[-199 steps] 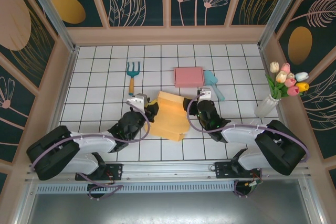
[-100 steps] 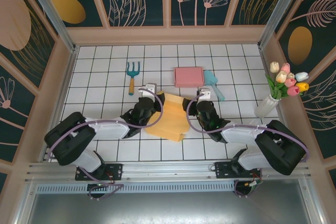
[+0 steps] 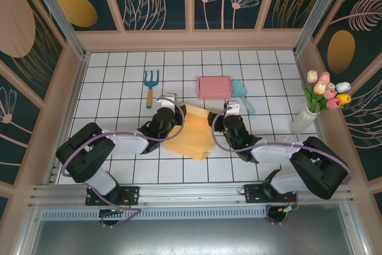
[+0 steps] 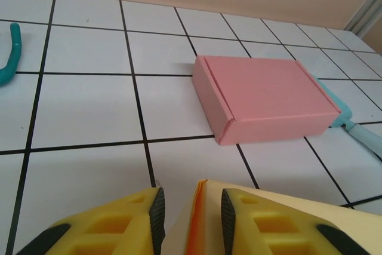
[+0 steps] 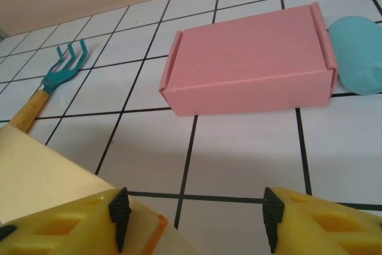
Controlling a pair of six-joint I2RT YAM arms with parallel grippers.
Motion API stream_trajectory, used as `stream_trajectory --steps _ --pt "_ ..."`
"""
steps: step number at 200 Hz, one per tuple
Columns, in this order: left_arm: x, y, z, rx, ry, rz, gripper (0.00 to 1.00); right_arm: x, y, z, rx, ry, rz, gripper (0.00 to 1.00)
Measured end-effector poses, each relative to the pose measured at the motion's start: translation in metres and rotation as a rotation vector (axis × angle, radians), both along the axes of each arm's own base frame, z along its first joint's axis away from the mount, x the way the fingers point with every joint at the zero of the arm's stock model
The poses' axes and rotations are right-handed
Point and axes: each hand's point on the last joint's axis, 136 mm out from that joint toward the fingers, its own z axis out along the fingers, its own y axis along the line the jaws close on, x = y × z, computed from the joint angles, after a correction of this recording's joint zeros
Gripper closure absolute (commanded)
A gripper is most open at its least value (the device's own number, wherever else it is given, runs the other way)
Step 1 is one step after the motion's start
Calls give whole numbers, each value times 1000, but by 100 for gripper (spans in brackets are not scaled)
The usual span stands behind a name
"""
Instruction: Fold the paper box
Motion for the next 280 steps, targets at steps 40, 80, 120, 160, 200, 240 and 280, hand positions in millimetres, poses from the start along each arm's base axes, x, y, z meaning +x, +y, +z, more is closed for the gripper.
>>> stream_trajectory --steps 40,80,120,160,200,240,280 --pt "-16 6 35 -73 -37 -40 67 2 0 -1 6 -2 -12 37" --pt "-45 35 -15 78 -1 -79 64 2 0 -1 6 -3 -12 37" --pt "-46 50 -60 231 44 -136 66 2 0 0 1 -3 -9 37" --pt "-44 29 -67 279 -7 -260 65 2 1 0 -16 0 -4 37" --pt "-30 12 -60 318 -70 -314 65 3 2 1 -34 -4 7 37" --pt "-18 1 -66 366 -90 -350 68 2 3 0 -42 -6 17 37" --pt "-15 -3 -74 383 -99 -365 72 4 6 0 -52 -10 30 37"
